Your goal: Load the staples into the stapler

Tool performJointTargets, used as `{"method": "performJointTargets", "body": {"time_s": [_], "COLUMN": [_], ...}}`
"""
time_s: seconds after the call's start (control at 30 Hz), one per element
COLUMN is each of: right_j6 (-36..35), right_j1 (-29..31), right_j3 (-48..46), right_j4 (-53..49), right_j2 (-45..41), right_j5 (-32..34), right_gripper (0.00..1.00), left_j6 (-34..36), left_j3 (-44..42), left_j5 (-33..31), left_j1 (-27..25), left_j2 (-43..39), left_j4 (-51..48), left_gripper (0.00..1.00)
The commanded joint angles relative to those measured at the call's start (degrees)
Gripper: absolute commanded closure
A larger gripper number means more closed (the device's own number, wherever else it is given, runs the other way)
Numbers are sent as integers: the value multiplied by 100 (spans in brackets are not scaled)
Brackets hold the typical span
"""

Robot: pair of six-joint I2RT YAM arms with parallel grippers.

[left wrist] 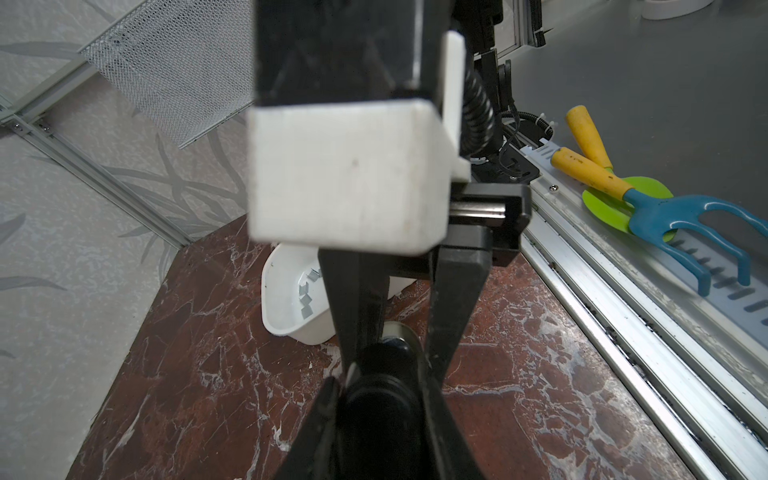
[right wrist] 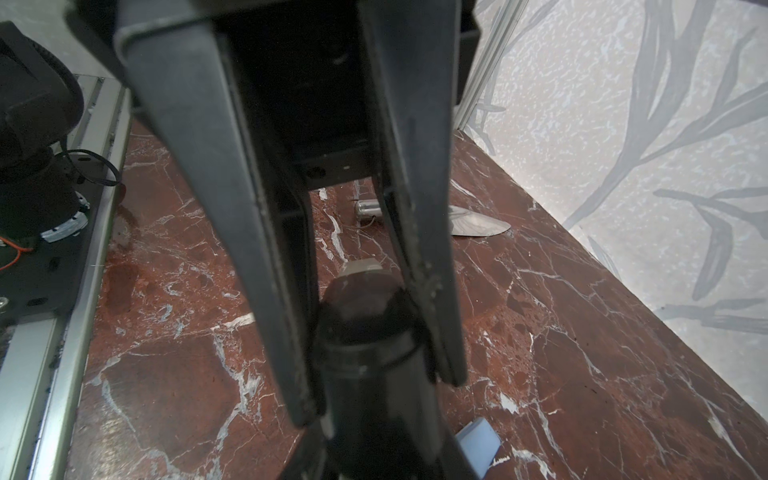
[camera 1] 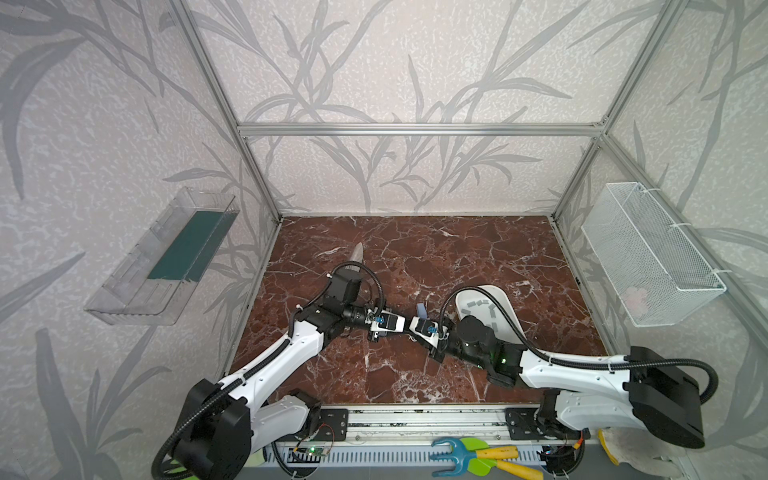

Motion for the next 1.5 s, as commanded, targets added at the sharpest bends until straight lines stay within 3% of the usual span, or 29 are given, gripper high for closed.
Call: {"method": "performJointTargets", "body": {"time_s": [0.0,0.43,0.63,0.77,0.93,1.0,1.23,1.47], "right_j6": [60,87,198,612,1198,1336,1867,2163], "right_j1": [-7,-113,-117,-112,-111,-118,-116,-112], "right_j3": [-180,-449,-493,-520,-454,-360,-209,-224], "right_j4": [180,33,62,204,413,384,429,438], "right_j2": [-136,-440,-513,-662,-679,-613,-575,-693], "right_j5": [-5,-177,-303,-384,-554,-520,-506,-205], "right_gripper": [70,75,93,100,100,100,100,100], "left_j6": [-22,-2,-10,-15,-466,-557,33,980], "left_j3": [222,198,213,178,-94,-165,-621,-624], "left_j5": [316,251,251,251,221,191,-654,-1141], "left_j1": [-26,-25,-24,-21,-31,-37,-321,-585], "left_j2": [-202,-250,-237,-246,-269,-276,-469,-535], "left_j4": [372,341,352,440,1197,1387,1771,1120], "left_gripper": [100,100,100,99,62,56,45,46]}}
